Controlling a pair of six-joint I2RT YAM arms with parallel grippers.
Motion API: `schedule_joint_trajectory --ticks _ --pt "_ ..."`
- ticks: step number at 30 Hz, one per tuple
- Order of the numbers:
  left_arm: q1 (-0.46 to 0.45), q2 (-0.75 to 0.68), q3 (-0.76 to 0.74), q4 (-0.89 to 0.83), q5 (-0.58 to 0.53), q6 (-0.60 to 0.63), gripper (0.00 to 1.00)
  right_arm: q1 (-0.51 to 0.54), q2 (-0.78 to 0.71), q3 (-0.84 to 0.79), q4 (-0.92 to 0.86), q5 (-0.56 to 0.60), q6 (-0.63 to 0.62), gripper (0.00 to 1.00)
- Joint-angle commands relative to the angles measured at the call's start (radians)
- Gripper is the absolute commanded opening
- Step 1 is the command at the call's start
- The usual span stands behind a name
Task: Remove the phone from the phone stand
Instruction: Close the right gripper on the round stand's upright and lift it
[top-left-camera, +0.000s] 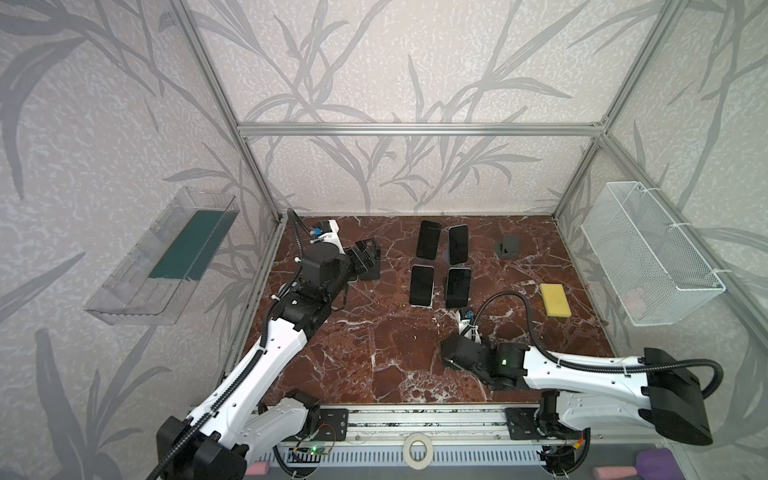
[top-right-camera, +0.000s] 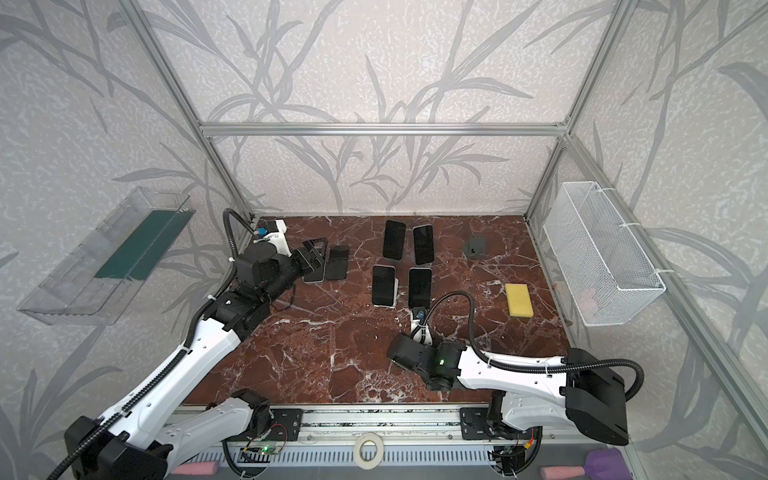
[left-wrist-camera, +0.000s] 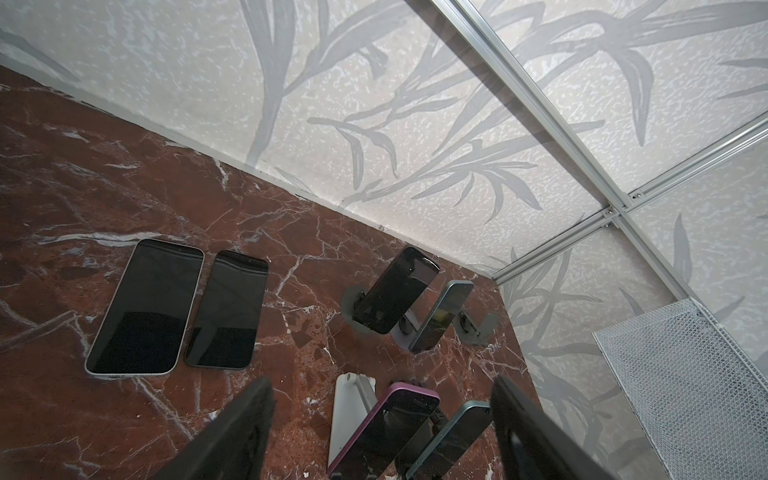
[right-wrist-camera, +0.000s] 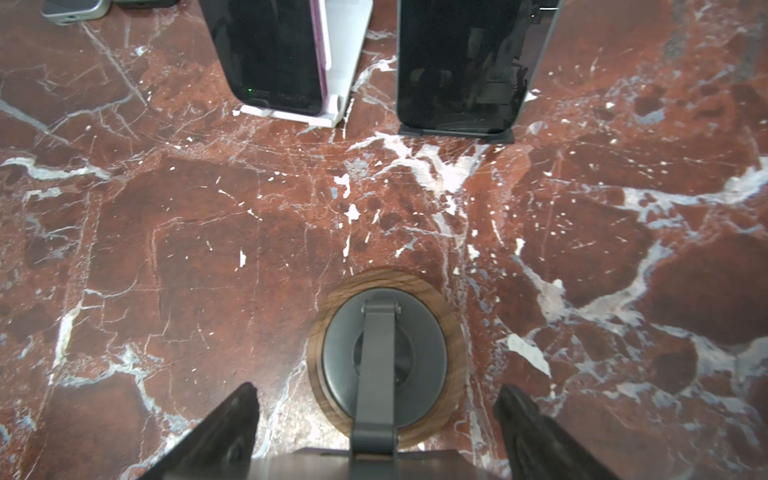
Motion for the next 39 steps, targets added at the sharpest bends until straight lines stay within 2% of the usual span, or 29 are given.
schedule_joint_trajectory --ticks 1,4,8,11,18,31,39 --pt "-0.003 -0.001 0.025 0.026 0.01 -0.013 0.82 -0.003 0.014 0.002 0.049 -0.017 -0.014 0.86" --pt "-0.003 0.002 0.025 0.028 0.012 -0.015 0.82 0.0 0.016 0.017 0.0 -0.015 0.056 0.82" --pt "-0.002 0.003 0.023 0.026 0.004 -0.015 0.82 0.02 0.029 -0.015 -0.033 0.069 0.175 0.76" --pt "-0.003 -0.001 0.02 0.028 0.0 -0.015 0.82 0.02 0.04 -0.026 -0.032 0.099 0.176 0.74" --pt "-0.002 0.002 0.019 0.029 -0.001 -0.017 0.82 0.021 0.032 -0.007 -0.042 0.11 0.116 0.68" --pt "-0.003 0.002 0.017 0.034 0.008 -0.018 0.82 0.016 -0.104 0.024 -0.021 0.201 -0.135 0.61" --pt "-0.003 0.008 0.016 0.039 0.014 -0.023 0.82 -0.128 -0.266 0.001 -0.12 0.168 -0.246 0.59"
